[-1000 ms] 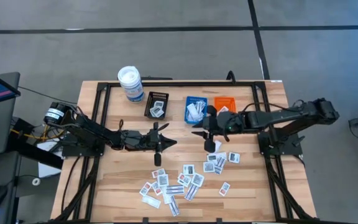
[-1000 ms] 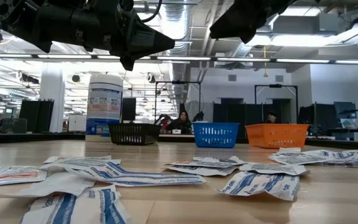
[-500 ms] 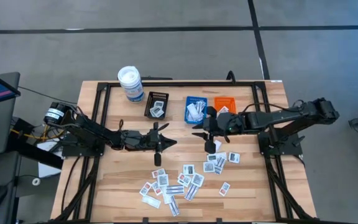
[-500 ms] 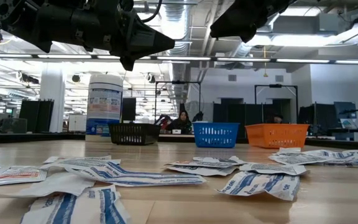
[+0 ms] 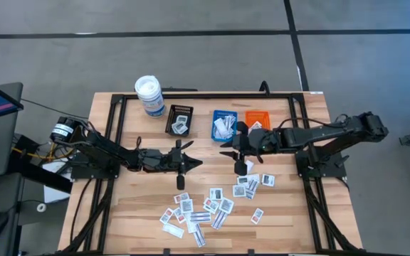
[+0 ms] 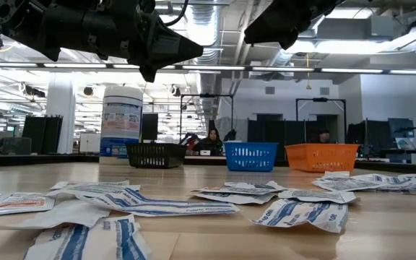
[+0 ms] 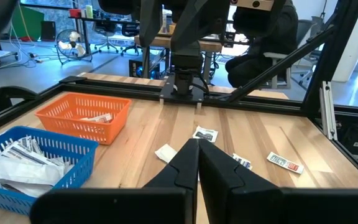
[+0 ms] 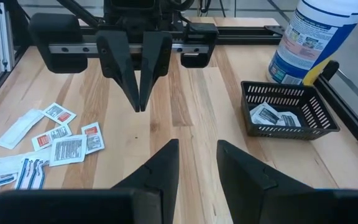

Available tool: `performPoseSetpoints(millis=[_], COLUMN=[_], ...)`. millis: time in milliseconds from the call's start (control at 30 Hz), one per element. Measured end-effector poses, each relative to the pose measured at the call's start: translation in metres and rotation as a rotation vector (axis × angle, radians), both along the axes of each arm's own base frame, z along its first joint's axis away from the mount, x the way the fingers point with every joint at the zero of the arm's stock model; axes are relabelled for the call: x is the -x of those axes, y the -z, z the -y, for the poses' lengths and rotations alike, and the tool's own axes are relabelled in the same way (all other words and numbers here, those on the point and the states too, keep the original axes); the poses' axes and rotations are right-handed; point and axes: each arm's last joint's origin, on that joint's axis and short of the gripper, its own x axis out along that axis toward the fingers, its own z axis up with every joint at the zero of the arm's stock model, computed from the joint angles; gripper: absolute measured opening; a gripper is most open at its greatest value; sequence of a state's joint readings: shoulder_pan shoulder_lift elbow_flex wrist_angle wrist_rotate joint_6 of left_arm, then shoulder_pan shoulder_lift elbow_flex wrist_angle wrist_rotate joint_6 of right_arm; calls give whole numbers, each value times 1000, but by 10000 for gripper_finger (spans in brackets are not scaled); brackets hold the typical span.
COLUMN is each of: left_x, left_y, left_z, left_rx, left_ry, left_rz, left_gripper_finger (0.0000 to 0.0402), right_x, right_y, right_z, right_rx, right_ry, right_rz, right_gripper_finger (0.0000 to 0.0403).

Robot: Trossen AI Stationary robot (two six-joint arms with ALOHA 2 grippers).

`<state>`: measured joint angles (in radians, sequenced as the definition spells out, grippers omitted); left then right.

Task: Pick & Place First Aid Supplies
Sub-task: Put the orange ointment pack into the orange bin

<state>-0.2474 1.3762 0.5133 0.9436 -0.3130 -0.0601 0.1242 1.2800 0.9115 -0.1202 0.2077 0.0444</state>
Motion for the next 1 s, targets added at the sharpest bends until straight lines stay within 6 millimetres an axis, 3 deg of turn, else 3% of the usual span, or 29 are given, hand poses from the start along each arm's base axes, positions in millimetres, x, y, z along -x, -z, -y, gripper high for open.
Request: performPoseSetpoints(millis=[400,700,1000], left_x=[0,0,4], left_y=[0,0,13], left_z=[0,5,19], left_rx=[0,-17,-33], left_ry=[5,190,222], left_rz=[0,1,-133], left_gripper_finger=[11,13,59], right_x=[0,0,0], right_y=[0,0,0], right_z=[0,0,0], right_rx=[0,0,-33], right_ry=[0,0,16], right_rz=[-1,0,9], right_gripper_finger=[102,102,102])
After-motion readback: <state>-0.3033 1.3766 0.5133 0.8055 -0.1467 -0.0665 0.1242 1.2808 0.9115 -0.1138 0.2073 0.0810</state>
